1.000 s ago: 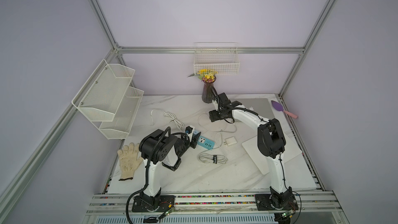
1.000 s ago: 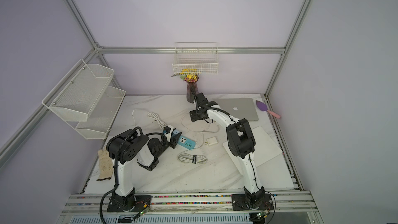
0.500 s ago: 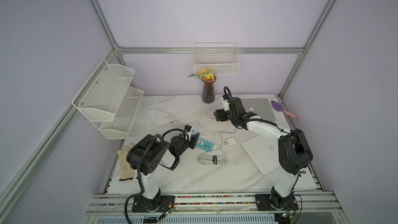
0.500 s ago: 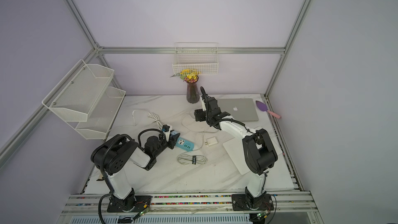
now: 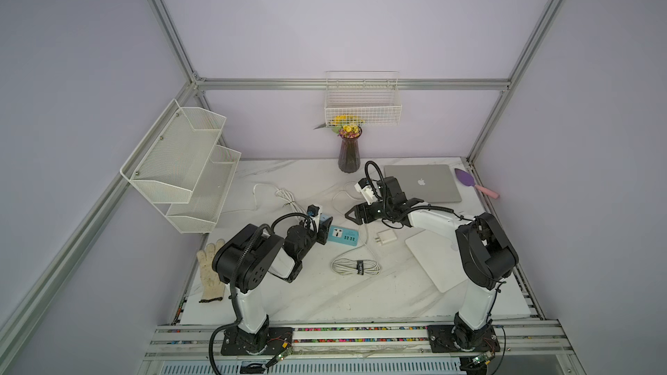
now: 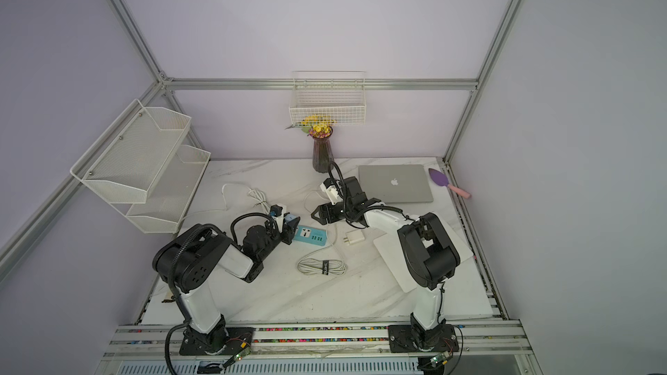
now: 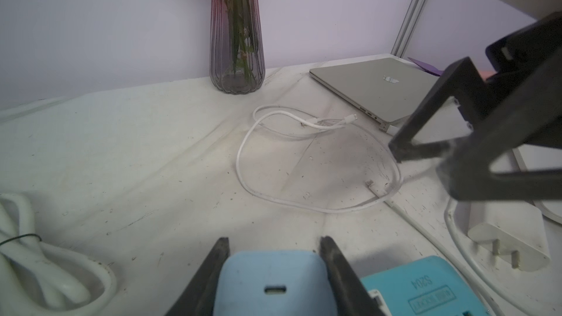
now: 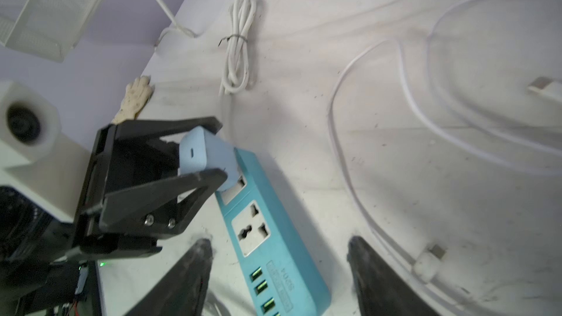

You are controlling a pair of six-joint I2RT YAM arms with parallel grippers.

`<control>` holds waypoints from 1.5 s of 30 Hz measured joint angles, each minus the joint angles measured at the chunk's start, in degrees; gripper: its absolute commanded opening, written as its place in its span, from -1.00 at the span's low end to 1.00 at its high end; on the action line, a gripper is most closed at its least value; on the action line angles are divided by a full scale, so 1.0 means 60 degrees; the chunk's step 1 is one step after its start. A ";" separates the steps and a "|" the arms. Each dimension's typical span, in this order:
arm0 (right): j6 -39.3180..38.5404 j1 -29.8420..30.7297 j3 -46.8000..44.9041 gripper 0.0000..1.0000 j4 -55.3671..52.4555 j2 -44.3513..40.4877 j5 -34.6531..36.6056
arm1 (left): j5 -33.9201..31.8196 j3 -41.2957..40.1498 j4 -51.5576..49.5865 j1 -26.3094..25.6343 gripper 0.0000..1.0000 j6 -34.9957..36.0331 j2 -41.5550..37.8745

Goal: Unplug the laptop charger
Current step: Remove the plug from the socket, then place the plug at the center of the board.

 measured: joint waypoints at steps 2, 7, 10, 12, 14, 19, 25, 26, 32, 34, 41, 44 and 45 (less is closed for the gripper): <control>-0.0193 0.0153 -0.0051 0.50 -0.0335 0.0073 -0.0007 | -0.0062 -0.0036 0.0153 -0.0004 -1.00 0.0004 0.0058; -0.0678 0.0597 0.0091 0.51 -0.0943 0.0364 0.0594 | -0.0251 0.0204 -0.1013 0.0004 -1.00 0.0120 -0.0525; -0.0612 0.0692 0.0051 0.51 -0.0772 0.0368 0.1439 | -0.0401 0.1778 -0.3566 0.0040 -1.00 0.0266 -0.1035; -0.0426 0.0688 -0.0160 0.52 -0.0397 0.0251 0.2146 | -0.0375 0.3162 -0.5064 0.0157 -1.00 0.0255 -0.1053; -0.0178 0.0681 -0.0637 0.53 0.0109 -0.0109 0.3093 | -0.0288 0.4419 -0.6597 0.0339 -1.00 0.0153 -0.1020; 0.0186 0.0674 -0.1843 0.56 0.1155 -0.1694 0.5209 | -0.0087 0.7730 -1.0786 0.0820 -1.00 -0.0350 -0.0102; 0.0262 0.0667 -0.2375 0.58 0.2157 -0.2594 0.6342 | -0.0324 1.0437 -1.4557 0.0998 -1.00 -0.0911 0.1756; 0.0280 0.0667 -0.2481 0.59 0.2277 -0.2648 0.6448 | -0.0313 1.0571 -1.4910 0.1038 -1.00 -0.1024 0.1945; 0.0277 0.0667 -0.2987 0.60 0.2714 -0.3078 0.6994 | -0.0313 1.1435 -1.6382 0.1344 -1.00 -0.1293 0.3126; 0.0193 0.0667 -0.3049 0.62 0.2881 -0.3293 0.7147 | -0.0295 1.1704 -1.6538 0.1381 -0.85 -0.1330 0.3308; -0.0106 0.0517 -0.2943 0.85 0.3315 -0.3537 0.7606 | -0.0382 1.1799 -1.6724 0.1359 0.85 -0.1322 0.3391; -0.0080 0.0175 -0.2929 0.94 0.3410 -0.3534 0.7825 | -0.0579 1.1304 -1.6604 0.1351 1.00 -0.1337 0.3031; -0.0095 0.0018 -0.2932 0.94 0.3479 -0.3534 0.7981 | -0.0648 1.0972 -1.6571 0.1351 1.00 -0.1315 0.2688</control>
